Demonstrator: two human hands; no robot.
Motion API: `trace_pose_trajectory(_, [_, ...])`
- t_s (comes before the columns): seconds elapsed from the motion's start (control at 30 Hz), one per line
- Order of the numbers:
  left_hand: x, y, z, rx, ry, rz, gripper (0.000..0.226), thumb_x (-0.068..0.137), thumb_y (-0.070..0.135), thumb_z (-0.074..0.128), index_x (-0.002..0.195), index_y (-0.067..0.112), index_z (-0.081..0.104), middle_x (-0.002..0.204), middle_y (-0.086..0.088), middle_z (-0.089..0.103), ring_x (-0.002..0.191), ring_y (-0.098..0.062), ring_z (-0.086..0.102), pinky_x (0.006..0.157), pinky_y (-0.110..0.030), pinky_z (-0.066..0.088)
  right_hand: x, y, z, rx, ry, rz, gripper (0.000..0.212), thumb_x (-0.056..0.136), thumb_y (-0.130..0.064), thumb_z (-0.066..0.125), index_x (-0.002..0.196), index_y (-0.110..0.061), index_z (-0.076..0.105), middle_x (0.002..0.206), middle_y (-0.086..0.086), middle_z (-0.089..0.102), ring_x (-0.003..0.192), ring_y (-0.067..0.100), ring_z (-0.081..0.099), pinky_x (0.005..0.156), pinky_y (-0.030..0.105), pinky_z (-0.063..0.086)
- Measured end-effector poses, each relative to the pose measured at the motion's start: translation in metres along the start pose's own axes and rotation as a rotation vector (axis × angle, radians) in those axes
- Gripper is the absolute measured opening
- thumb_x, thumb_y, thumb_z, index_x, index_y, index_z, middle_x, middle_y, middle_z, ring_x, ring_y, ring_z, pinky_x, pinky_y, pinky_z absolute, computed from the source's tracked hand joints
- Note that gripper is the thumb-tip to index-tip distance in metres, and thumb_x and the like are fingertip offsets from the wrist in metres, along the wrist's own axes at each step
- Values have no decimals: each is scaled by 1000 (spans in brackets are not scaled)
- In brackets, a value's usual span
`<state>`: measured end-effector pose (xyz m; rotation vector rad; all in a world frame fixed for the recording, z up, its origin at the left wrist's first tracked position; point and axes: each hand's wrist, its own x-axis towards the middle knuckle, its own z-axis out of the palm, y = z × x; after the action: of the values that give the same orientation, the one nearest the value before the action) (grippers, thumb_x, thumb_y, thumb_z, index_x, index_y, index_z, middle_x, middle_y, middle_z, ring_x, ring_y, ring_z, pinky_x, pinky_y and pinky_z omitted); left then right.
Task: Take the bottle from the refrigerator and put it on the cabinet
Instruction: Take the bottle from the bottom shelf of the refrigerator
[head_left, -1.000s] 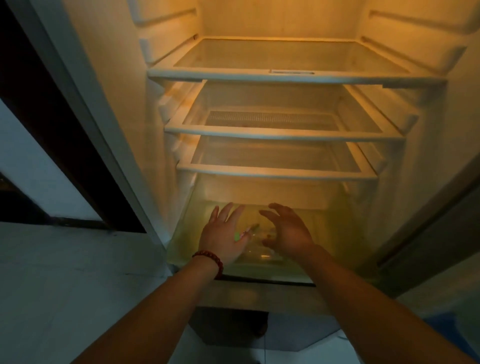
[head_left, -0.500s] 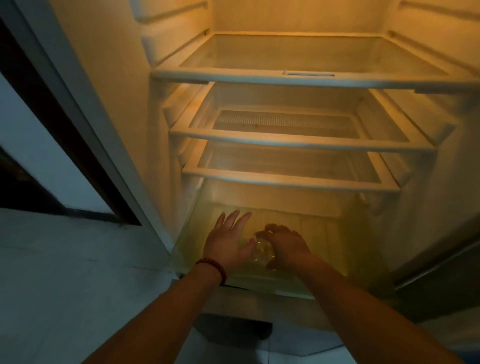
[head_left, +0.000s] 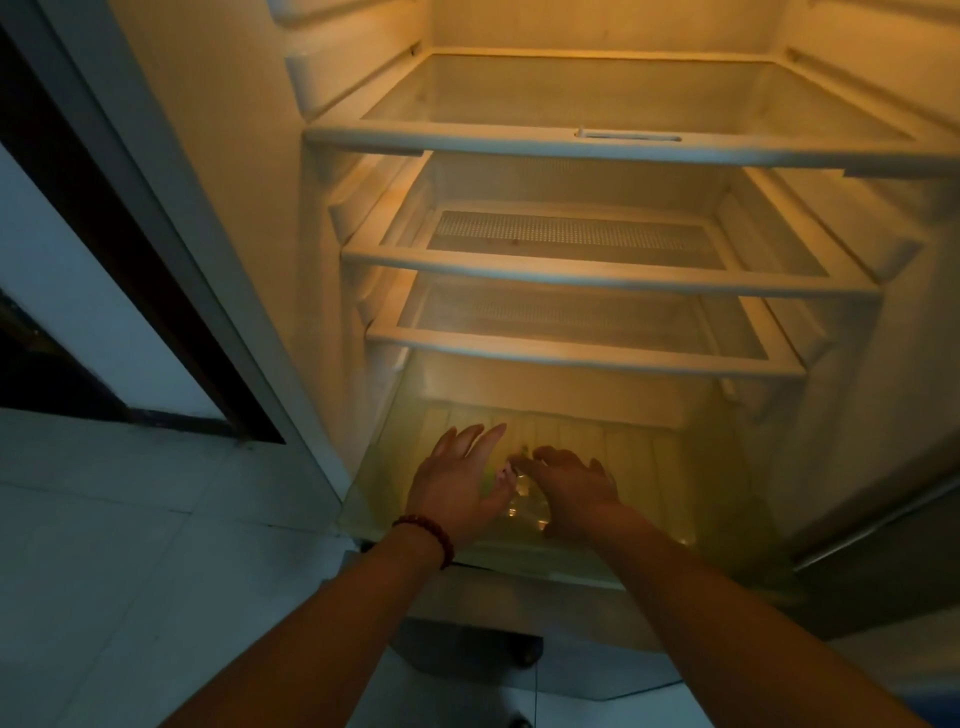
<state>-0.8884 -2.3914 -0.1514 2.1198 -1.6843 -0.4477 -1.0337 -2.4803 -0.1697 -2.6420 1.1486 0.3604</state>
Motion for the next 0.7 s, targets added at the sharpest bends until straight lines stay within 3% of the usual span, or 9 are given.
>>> trace_pose_trajectory(0.33, [-1, 0, -3, -9, -3, -2, 58, 89, 45, 43, 143, 34, 23, 152, 0, 27, 141, -24, 15, 112, -37, 23, 1, -2, -1, -41, 8, 4, 88, 75, -31, 73, 143, -40, 17, 151, 2, 29, 138, 25, 27, 103, 54, 30])
trace_pose_trajectory(0.7, [-7, 1, -16, 13, -13, 28, 60, 88, 45, 45, 143, 31, 24, 152, -2, 26, 141, -26, 15, 111, -38, 23, -7, -5, -15, -94, 67, 40, 97, 73, -25, 74, 145, -40, 10, 155, 2, 21, 140, 25, 22, 103, 53, 29])
